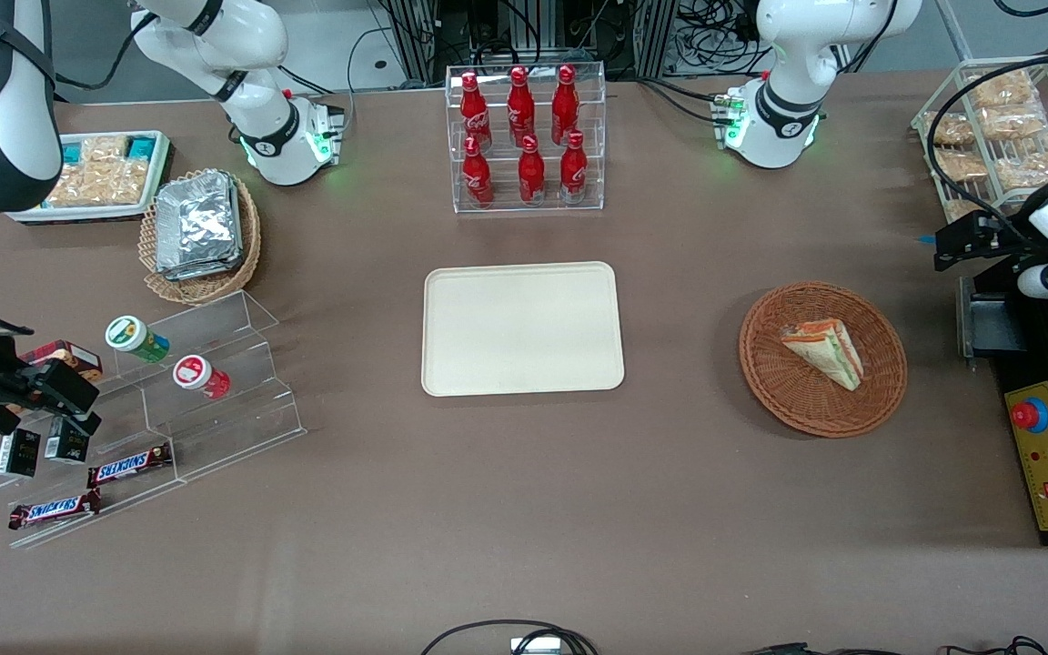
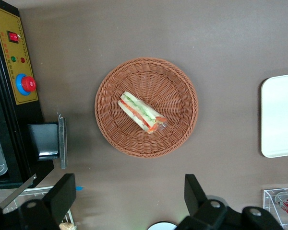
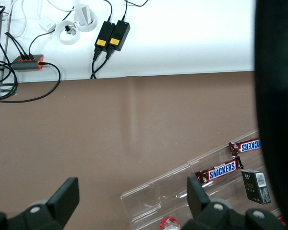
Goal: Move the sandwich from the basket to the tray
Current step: 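Move the left gripper over the sandwich in the wicker basket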
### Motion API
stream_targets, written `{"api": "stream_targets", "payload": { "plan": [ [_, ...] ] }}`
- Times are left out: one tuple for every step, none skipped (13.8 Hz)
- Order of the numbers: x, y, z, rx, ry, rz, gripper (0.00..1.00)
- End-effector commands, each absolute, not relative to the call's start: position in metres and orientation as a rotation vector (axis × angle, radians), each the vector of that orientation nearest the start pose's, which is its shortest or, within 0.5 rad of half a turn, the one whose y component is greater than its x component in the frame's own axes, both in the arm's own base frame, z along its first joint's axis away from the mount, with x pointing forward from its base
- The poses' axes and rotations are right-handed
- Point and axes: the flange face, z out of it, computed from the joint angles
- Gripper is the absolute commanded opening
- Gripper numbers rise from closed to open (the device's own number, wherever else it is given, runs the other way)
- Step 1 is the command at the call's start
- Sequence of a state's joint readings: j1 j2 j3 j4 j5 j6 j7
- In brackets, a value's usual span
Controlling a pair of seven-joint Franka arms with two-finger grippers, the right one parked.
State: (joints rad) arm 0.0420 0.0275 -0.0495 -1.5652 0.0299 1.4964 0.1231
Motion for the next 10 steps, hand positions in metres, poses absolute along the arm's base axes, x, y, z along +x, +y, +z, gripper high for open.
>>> {"api": "stream_targets", "payload": {
  "plan": [
    [0.556,0.002,0.599,-3.106,0.224,0.165,1.0],
    [0.559,0.002,0.598,-3.105,0.219,0.163,1.0],
    [0.563,0.004,0.594,-3.104,0.212,0.163,1.0],
    [0.569,0.004,0.588,-3.104,0.189,0.156,1.0],
    [0.572,0.004,0.582,-3.103,0.102,0.147,1.0],
    [0.574,0.005,0.572,-3.1,0.023,0.157,1.0],
    [0.575,0.005,0.557,-3.089,-0.02,0.172,1.0],
    [0.573,0.002,0.541,-3.083,-0.065,0.172,1.0],
    [0.57,0.001,0.524,-3.078,-0.139,0.166,1.0],
    [0.564,0.0,0.506,-3.071,-0.208,0.161,1.0]
  ]
}}
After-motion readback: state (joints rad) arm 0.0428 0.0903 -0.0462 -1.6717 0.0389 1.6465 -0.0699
